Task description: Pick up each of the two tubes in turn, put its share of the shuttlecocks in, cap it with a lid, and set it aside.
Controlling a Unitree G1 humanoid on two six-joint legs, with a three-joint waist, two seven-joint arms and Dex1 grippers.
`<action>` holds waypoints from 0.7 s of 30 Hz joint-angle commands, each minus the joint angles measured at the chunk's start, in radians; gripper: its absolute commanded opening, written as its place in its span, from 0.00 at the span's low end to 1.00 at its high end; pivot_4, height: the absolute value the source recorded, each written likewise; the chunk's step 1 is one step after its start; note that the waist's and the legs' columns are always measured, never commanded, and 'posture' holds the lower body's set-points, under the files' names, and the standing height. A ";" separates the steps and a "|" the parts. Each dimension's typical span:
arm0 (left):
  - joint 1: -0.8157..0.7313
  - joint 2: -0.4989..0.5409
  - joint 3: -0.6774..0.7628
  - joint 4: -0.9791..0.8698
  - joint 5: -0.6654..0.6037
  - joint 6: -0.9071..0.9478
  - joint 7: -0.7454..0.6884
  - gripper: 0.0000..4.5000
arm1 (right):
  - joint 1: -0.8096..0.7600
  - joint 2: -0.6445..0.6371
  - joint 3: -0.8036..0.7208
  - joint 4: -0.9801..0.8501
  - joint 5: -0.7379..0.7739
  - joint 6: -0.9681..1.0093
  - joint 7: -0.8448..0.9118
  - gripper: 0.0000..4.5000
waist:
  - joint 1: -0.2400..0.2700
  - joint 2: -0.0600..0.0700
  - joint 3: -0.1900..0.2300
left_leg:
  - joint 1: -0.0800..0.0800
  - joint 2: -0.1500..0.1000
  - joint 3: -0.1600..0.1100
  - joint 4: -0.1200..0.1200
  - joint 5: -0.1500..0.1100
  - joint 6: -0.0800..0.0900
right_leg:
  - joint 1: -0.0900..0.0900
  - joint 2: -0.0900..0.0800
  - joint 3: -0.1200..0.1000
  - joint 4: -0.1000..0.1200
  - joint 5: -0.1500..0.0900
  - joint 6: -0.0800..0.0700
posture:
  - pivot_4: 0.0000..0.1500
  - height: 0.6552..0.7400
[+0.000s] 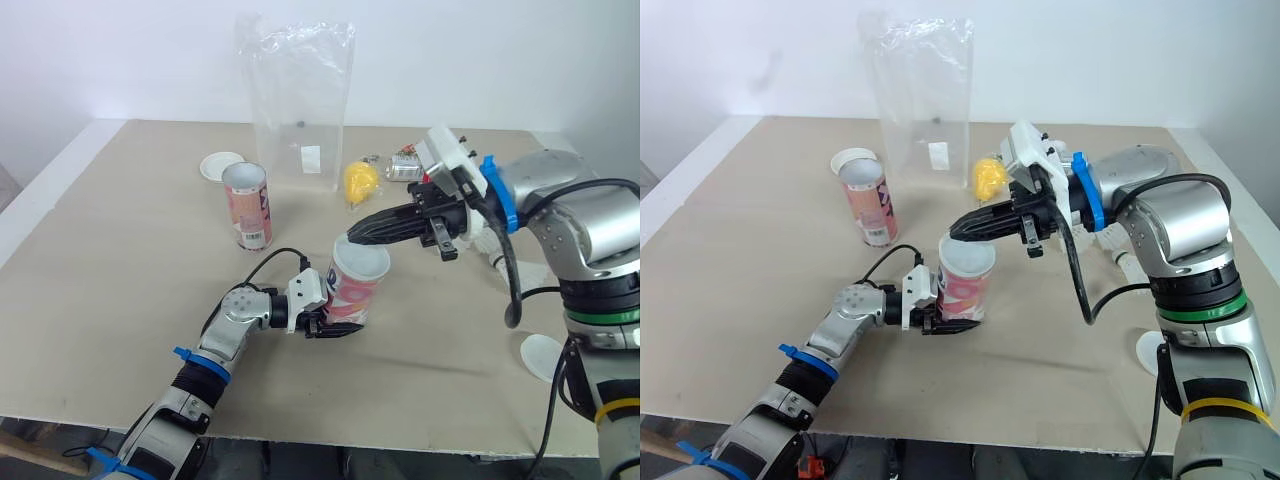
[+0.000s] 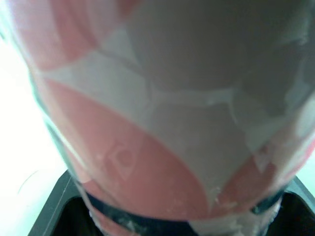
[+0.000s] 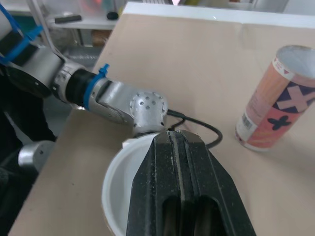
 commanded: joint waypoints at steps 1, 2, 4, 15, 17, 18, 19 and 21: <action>0.038 0.009 -0.034 0.063 0.035 0.037 0.001 0.66 | 0.003 0.008 0.025 -0.015 -0.041 -0.044 -0.001 0.01 | 0.000 0.000 0.000 | 0.000 0.000 0.000 0.000 0.000 0.000 | 0.000 0.000 0.000 0.000 0.000 0.000 | 1.00 1.00; 0.037 0.009 -0.034 0.063 0.035 0.037 0.002 0.66 | 0.005 0.009 0.032 -0.014 -0.048 -0.048 0.003 0.01 | 0.000 0.000 0.000 | 0.000 0.000 0.000 0.000 0.000 0.000 | 0.000 0.000 0.000 0.000 0.000 0.000 | 1.00 1.00; 0.037 0.009 -0.034 0.064 0.035 0.037 0.003 0.66 | 0.006 0.004 0.046 -0.008 -0.059 -0.054 0.019 0.01 | 0.000 0.000 0.000 | 0.000 0.000 0.000 0.000 0.000 0.000 | 0.000 0.000 0.000 0.000 0.000 0.000 | 1.00 1.00; 0.045 0.015 -0.028 0.063 0.037 0.038 0.014 0.66 | 0.010 0.000 0.119 0.022 -0.148 -0.115 0.078 0.01 | -0.001 0.000 -0.001 | 0.001 0.000 0.000 0.000 0.000 0.000 | 0.000 0.000 0.000 0.000 0.000 0.000 | 1.00 1.00; 0.045 0.014 -0.028 0.063 0.037 0.038 0.016 0.66 | 0.013 0.000 0.128 0.023 -0.161 -0.123 0.088 0.01 | -0.002 0.000 -0.002 | 0.001 0.000 0.000 0.000 0.000 0.000 | 0.000 0.000 0.000 0.000 0.000 0.000 | 1.00 1.00; 0.046 0.015 -0.028 0.062 0.036 0.038 0.017 0.66 | 0.015 0.000 0.136 0.025 -0.170 -0.129 0.092 0.01 | -0.002 0.000 -0.002 | 0.001 0.000 0.000 0.000 0.000 0.000 | 0.000 0.000 0.000 0.000 0.000 0.000 | 1.00 1.00; 0.047 0.015 -0.027 0.062 0.036 0.038 0.018 0.66 | 0.015 0.001 0.142 0.025 -0.176 -0.132 0.096 0.01 | -0.002 0.000 -0.004 | 0.001 0.000 0.000 0.000 0.000 0.000 | 0.000 0.000 0.000 0.000 0.000 0.000 | 1.00 1.00; 0.047 0.015 -0.027 0.062 0.036 0.038 0.019 0.66 | 0.015 0.005 0.149 0.028 -0.187 -0.139 0.100 0.01 | -0.002 0.000 -0.005 | 0.001 0.000 0.000 0.000 0.000 0.000 | 0.000 0.000 0.000 0.000 -0.001 -0.001 | 1.00 1.00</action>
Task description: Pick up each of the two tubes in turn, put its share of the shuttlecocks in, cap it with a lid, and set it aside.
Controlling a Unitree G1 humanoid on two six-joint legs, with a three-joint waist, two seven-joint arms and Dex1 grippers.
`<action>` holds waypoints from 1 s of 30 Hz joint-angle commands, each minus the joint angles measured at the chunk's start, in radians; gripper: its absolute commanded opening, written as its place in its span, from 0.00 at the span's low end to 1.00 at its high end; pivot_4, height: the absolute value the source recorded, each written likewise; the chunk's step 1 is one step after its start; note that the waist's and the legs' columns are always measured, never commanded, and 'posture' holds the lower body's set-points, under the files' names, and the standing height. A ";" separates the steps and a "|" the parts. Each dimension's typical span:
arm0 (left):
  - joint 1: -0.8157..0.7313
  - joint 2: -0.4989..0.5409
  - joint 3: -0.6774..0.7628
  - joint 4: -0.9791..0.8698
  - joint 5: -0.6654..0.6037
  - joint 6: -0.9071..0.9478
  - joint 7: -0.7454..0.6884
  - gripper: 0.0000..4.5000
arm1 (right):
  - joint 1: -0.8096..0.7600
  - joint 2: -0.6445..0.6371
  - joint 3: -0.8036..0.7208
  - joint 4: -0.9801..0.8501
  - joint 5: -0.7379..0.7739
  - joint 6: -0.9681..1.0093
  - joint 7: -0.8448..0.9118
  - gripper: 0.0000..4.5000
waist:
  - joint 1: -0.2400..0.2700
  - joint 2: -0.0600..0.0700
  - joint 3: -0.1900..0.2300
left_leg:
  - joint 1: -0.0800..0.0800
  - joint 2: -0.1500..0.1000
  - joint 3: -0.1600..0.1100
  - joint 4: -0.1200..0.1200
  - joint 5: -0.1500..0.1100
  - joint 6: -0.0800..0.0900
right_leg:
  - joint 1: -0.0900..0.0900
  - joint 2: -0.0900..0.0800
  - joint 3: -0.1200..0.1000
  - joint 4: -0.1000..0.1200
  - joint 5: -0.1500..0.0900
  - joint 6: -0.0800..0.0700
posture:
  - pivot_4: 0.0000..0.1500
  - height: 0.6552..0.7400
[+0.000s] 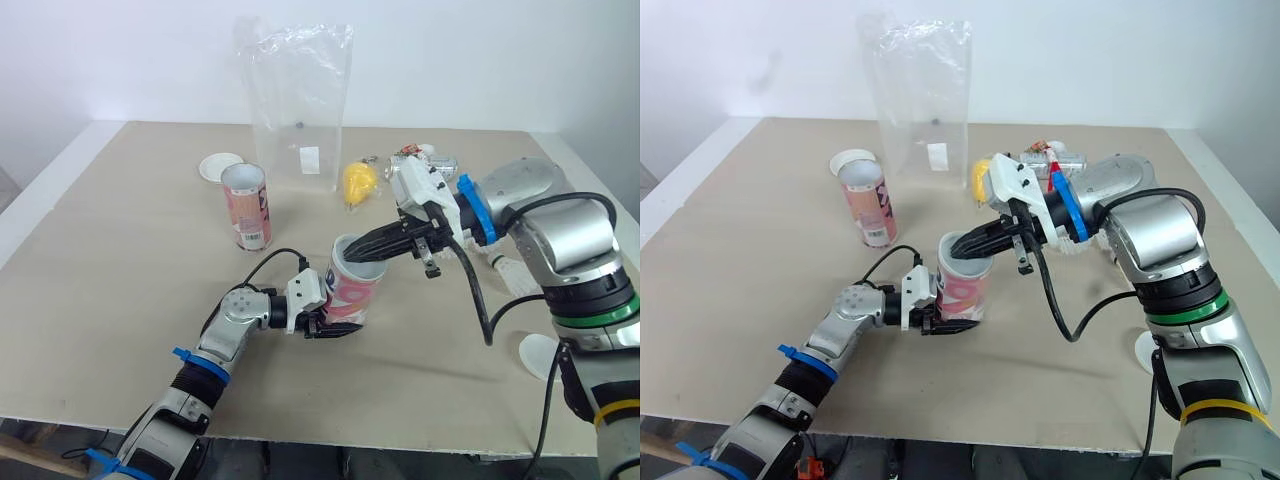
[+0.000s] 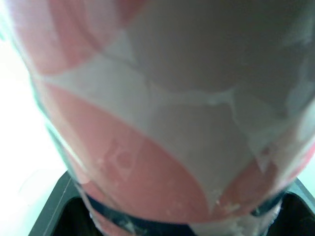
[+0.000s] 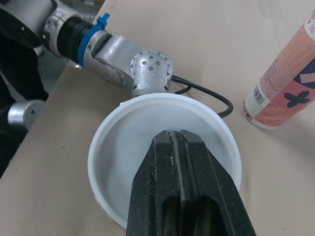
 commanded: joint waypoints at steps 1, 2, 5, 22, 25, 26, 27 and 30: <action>0.040 0.012 -0.028 0.062 0.037 0.037 0.011 0.66 | 0.008 0.002 0.059 0.001 -0.043 -0.009 0.024 0.01 | 0.000 0.000 0.000 | 0.000 0.000 0.000 0.000 0.000 0.000 | 0.000 0.000 0.000 0.000 0.000 0.000 | 1.00 1.00; 0.040 0.013 -0.028 0.063 0.037 0.038 0.012 0.66 | 0.007 0.004 0.062 0.003 -0.048 -0.011 0.026 0.01 | 0.000 0.000 0.000 | 0.000 0.000 0.000 0.000 0.000 0.000 | 0.000 0.000 0.000 0.000 0.000 0.000 | 1.00 1.00; 0.037 0.013 -0.027 0.066 0.036 0.036 0.013 0.66 | 0.005 0.017 0.070 0.007 -0.059 -0.011 0.026 0.01 | -0.001 0.000 -0.001 | 0.001 0.000 0.000 0.000 0.000 0.000 | 0.000 0.000 0.000 0.000 0.000 0.000 | 1.00 1.00; 0.038 0.008 -0.028 0.076 0.037 0.030 0.013 0.66 | -0.034 0.106 0.084 -0.011 -0.047 0.169 -0.019 0.01 | -0.004 -0.001 -0.009 | 0.008 0.002 0.002 -0.001 -0.001 -0.001 | 0.000 0.000 0.000 0.000 -0.001 -0.003 | 1.00 1.00; 0.038 0.007 -0.029 0.080 0.037 0.028 0.013 0.66 | -0.031 0.092 0.124 -0.009 -0.080 0.155 -0.005 0.01 | -0.004 -0.001 -0.012 | 0.008 0.002 0.002 -0.002 -0.001 -0.001 | 0.000 0.000 0.000 0.000 -0.001 -0.003 | 1.00 1.00; 0.037 0.007 -0.029 0.081 0.037 0.028 0.013 0.66 | -0.031 0.088 0.141 -0.008 -0.093 0.150 0.000 0.01 | -0.004 -0.002 -0.014 | 0.009 0.002 0.002 -0.002 -0.001 -0.001 | 0.000 0.000 0.000 0.000 -0.001 -0.003 | 1.00 1.00; 0.038 0.006 -0.029 0.081 0.037 0.027 0.013 0.66 | -0.030 0.085 0.152 -0.008 -0.103 0.146 0.005 0.01 | -0.004 -0.002 -0.016 | 0.009 0.002 0.002 -0.002 -0.001 -0.002 | 0.000 0.000 0.000 0.000 -0.001 -0.004 | 1.00 1.00; 0.038 0.003 -0.030 0.082 0.037 0.026 0.014 0.66 | -0.033 0.084 0.178 0.002 -0.129 0.142 0.010 0.01 | -0.004 -0.004 -0.020 | 0.010 0.002 0.002 -0.003 -0.002 -0.003 | 0.000 0.000 0.000 0.000 -0.002 -0.005 | 1.00 1.00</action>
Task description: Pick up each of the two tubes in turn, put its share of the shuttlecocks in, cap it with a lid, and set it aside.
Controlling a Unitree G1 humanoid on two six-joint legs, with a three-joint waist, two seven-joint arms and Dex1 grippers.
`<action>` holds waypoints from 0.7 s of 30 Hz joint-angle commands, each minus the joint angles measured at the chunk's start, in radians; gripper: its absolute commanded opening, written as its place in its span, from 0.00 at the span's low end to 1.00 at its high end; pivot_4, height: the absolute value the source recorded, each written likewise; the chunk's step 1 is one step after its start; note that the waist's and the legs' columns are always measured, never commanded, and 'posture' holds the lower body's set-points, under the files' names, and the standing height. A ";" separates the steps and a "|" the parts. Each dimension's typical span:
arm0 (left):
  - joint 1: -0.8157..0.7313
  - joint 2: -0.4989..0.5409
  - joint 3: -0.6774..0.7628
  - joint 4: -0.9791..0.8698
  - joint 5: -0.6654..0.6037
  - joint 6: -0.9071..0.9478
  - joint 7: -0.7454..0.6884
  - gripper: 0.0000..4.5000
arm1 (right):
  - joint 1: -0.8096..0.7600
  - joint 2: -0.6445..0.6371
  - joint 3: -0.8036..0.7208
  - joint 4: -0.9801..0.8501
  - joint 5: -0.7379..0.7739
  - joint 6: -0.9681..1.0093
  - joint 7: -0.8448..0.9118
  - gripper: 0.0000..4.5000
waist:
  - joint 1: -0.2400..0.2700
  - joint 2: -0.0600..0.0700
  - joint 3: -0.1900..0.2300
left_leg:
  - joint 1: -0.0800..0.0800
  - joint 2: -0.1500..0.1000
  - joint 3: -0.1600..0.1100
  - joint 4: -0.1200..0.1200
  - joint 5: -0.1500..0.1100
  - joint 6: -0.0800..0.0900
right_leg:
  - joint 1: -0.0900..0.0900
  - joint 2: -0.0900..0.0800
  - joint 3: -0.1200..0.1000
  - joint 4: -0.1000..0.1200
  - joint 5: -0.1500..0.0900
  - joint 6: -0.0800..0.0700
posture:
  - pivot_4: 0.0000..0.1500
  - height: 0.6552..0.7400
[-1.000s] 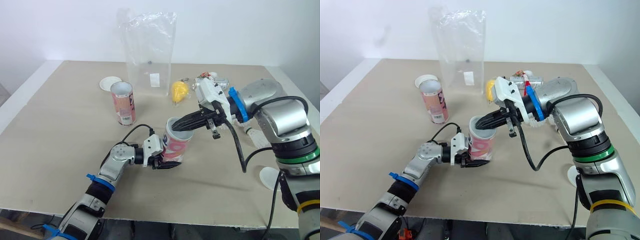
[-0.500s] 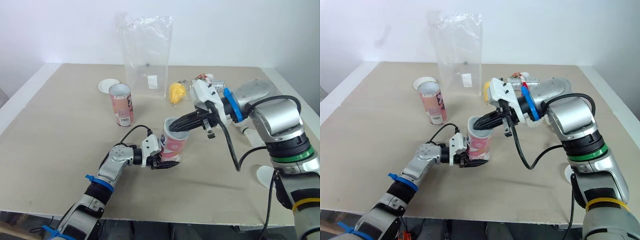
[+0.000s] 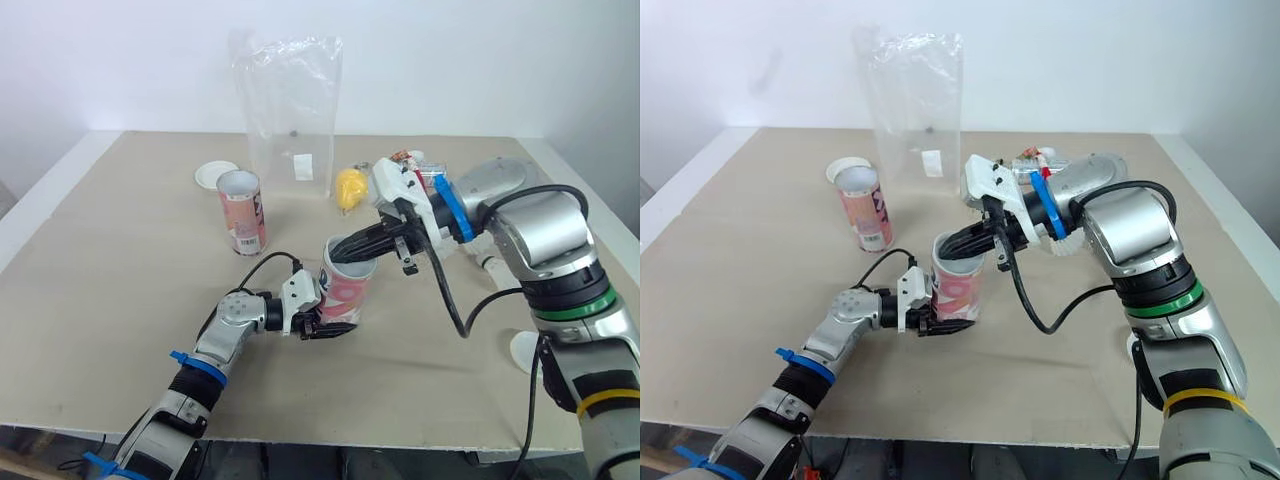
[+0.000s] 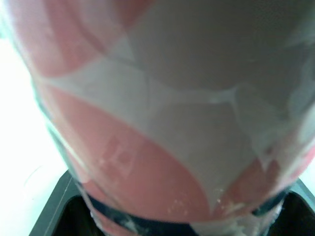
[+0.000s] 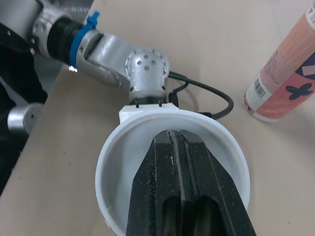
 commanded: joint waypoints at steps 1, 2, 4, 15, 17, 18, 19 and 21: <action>0.028 -0.001 -0.044 0.049 0.047 0.027 0.006 0.66 | 0.022 0.010 0.129 0.004 -0.054 0.004 0.022 0.01 | 0.000 0.000 -0.001 | 0.000 0.000 0.000 0.000 -0.001 -0.001 | 0.000 0.000 0.000 0.000 0.000 0.000 | 1.00 1.00; 0.028 -0.001 -0.044 0.048 0.047 0.027 0.006 0.66 | 0.021 0.009 0.136 0.008 -0.061 0.002 0.025 0.01 | 0.000 0.000 -0.003 | 0.000 0.000 0.000 0.000 -0.001 -0.001 | 0.000 0.000 0.000 0.000 0.000 0.000 | 1.00 1.00; 0.029 -0.002 -0.045 0.048 0.046 0.027 0.007 0.66 | 0.019 0.009 0.146 0.014 -0.073 0.001 0.028 0.01 | 0.000 0.000 -0.004 | 0.001 0.000 0.000 0.000 -0.001 -0.002 | 0.000 0.000 0.000 0.000 0.000 0.000 | 1.00 1.00; 0.040 0.011 -0.041 0.029 0.043 0.033 0.005 0.66 | 0.011 0.016 0.098 0.033 -0.043 0.010 0.051 0.01 | 0.000 -0.001 -0.009 | 0.002 0.000 0.000 -0.001 -0.004 -0.003 | 0.000 0.000 0.000 0.000 -0.002 -0.002 | 1.00 1.00; 0.042 0.013 -0.040 0.025 0.042 0.033 0.005 0.66 | 0.005 0.012 0.043 0.044 0.000 0.031 0.056 0.01 | 0.000 -0.002 -0.008 | 0.002 0.000 0.000 -0.001 -0.004 -0.003 | 0.000 0.000 0.000 -0.001 -0.002 -0.002 | 1.00 1.00; 0.043 0.014 -0.040 0.023 0.042 0.033 0.005 0.66 | 0.005 0.006 0.015 0.045 0.023 0.042 0.060 0.01 | 0.000 -0.003 -0.008 | 0.002 0.000 0.000 -0.002 -0.004 -0.003 | 0.000 0.000 0.000 -0.001 -0.002 -0.002 | 1.00 1.00; 0.042 0.015 -0.040 0.023 0.042 0.033 0.004 0.66 | 0.006 -0.001 -0.015 0.047 0.044 0.050 0.061 0.01 | 0.000 -0.003 -0.007 | 0.002 0.000 0.000 -0.002 -0.003 -0.002 | 0.000 0.000 0.000 -0.001 -0.002 -0.003 | 1.00 1.00; 0.043 0.018 -0.039 0.019 0.039 0.034 0.003 0.66 | 0.014 -0.019 -0.092 0.045 0.088 0.066 0.049 0.01 | 0.001 -0.003 -0.006 | 0.002 0.000 0.000 -0.002 -0.003 -0.002 | 0.000 0.000 0.000 -0.001 -0.003 -0.003 | 1.00 1.00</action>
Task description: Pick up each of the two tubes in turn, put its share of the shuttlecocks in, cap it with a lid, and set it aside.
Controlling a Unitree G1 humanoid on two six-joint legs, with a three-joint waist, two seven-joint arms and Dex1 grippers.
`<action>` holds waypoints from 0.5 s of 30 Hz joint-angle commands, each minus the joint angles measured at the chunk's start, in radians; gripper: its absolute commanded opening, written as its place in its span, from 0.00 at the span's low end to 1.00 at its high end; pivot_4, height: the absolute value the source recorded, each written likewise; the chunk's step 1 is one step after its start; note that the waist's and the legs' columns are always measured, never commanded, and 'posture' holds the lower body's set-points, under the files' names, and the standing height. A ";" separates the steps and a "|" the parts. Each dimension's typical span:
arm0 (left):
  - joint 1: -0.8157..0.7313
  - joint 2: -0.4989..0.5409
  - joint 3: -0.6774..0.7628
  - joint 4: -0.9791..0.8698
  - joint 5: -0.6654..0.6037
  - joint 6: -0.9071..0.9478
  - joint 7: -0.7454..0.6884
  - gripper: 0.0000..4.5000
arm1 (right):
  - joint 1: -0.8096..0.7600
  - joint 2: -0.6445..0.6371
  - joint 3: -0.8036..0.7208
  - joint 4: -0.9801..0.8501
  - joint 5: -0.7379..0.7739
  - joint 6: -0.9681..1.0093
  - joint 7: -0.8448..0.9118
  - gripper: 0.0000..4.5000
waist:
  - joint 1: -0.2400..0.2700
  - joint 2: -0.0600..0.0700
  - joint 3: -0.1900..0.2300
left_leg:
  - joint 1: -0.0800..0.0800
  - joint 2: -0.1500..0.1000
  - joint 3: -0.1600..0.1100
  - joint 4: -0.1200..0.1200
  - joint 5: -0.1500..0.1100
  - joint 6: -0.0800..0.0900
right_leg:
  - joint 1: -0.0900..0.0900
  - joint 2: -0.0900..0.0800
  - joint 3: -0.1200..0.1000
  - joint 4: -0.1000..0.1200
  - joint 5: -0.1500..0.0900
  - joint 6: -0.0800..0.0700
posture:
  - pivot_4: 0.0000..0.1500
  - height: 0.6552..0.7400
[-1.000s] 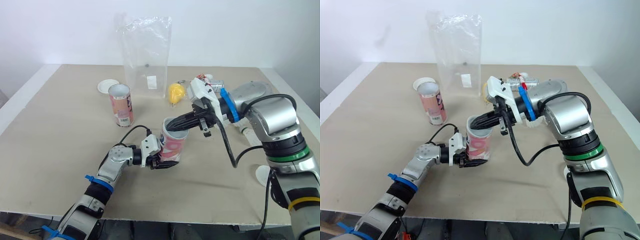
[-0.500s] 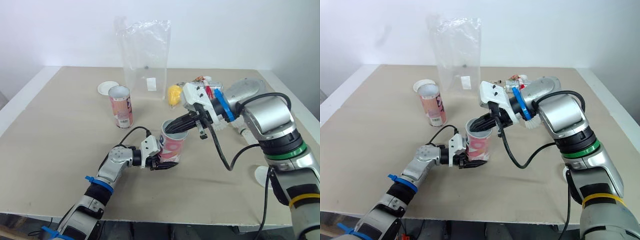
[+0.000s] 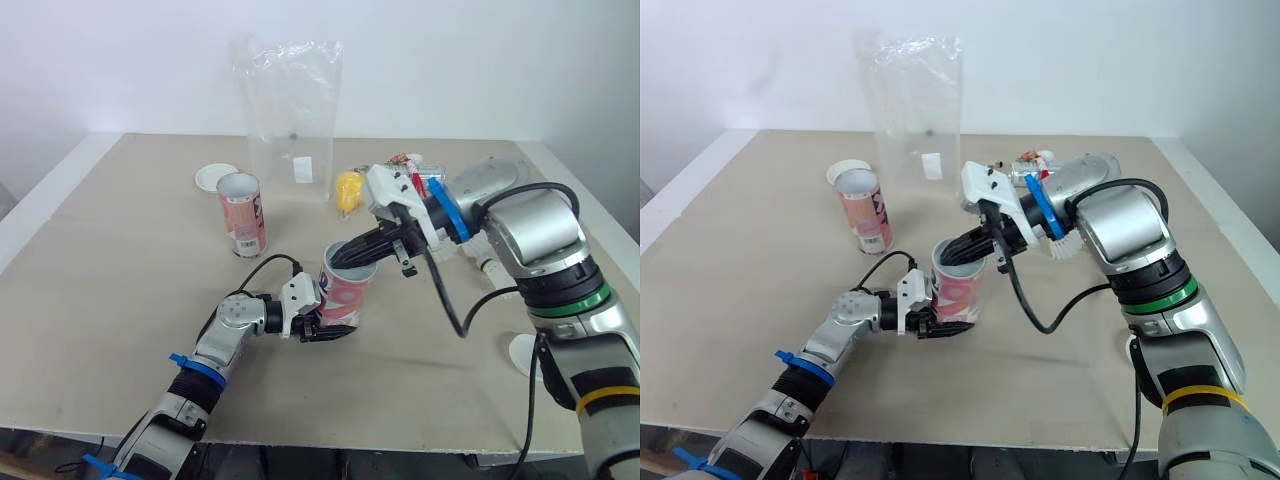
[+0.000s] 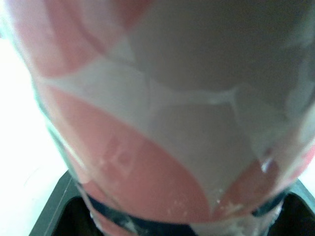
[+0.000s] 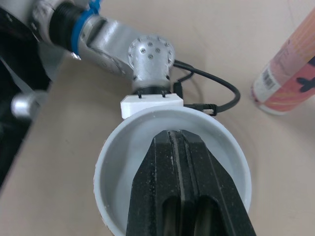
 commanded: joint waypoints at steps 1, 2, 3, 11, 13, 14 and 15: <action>0.030 0.017 -0.027 0.036 0.034 0.033 -0.001 0.66 | 0.016 -0.034 -0.110 -0.005 0.082 0.043 -0.007 0.01 | 0.002 -0.001 0.002 | 0.000 0.000 0.000 0.000 0.000 0.000 | 0.000 0.000 0.000 0.000 0.000 0.000 | 1.00 1.00; 0.030 0.019 -0.027 0.035 0.033 0.033 -0.002 0.66 | 0.022 -0.047 -0.154 -0.009 0.104 0.049 -0.021 0.01 | 0.005 -0.001 0.004 | -0.002 0.000 0.000 0.000 0.000 0.000 | -0.001 0.000 0.000 0.000 -0.001 0.000 | 1.00 1.00; 0.030 0.021 -0.027 0.033 0.032 0.035 -0.003 0.66 | 0.028 -0.058 -0.187 -0.014 0.123 0.058 -0.034 0.01 | 0.005 -0.001 0.004 | -0.004 -0.001 -0.001 0.000 0.000 0.001 | -0.002 0.000 0.000 0.000 -0.001 0.000 | 1.00 1.00; 0.020 0.028 -0.023 0.029 0.025 0.038 -0.016 0.66 | 0.229 -0.100 -0.548 -0.146 0.300 0.118 -0.230 0.01 | 0.005 -0.002 0.006 | -0.008 -0.002 -0.003 -0.002 -0.001 0.002 | -0.001 0.001 0.000 -0.001 -0.003 0.002 | 1.00 1.00; 0.018 0.029 -0.022 0.026 0.024 0.038 -0.016 0.66 | 0.366 -0.072 -0.619 -0.221 0.304 0.089 -0.310 0.01 | 0.005 -0.003 0.006 | -0.007 -0.002 -0.003 -0.002 -0.001 0.002 | 0.000 0.001 0.000 -0.001 -0.003 0.002 | 1.00 1.00; 0.017 0.030 -0.022 0.025 0.023 0.038 -0.017 0.66 | 0.423 -0.056 -0.645 -0.253 0.305 0.073 -0.347 0.01 | 0.005 -0.003 0.006 | -0.007 -0.002 -0.003 -0.003 0.000 0.002 | 0.000 0.001 0.000 -0.001 -0.003 0.002 | 1.00 1.00; 0.016 0.031 -0.021 0.023 0.021 0.039 -0.018 0.66 | 0.500 -0.038 -0.661 -0.293 0.293 0.039 -0.373 0.01 | 0.004 -0.004 0.007 | -0.007 -0.002 -0.004 -0.003 0.000 0.002 | 0.000 0.001 0.000 -0.001 -0.003 0.002 | 1.00 1.00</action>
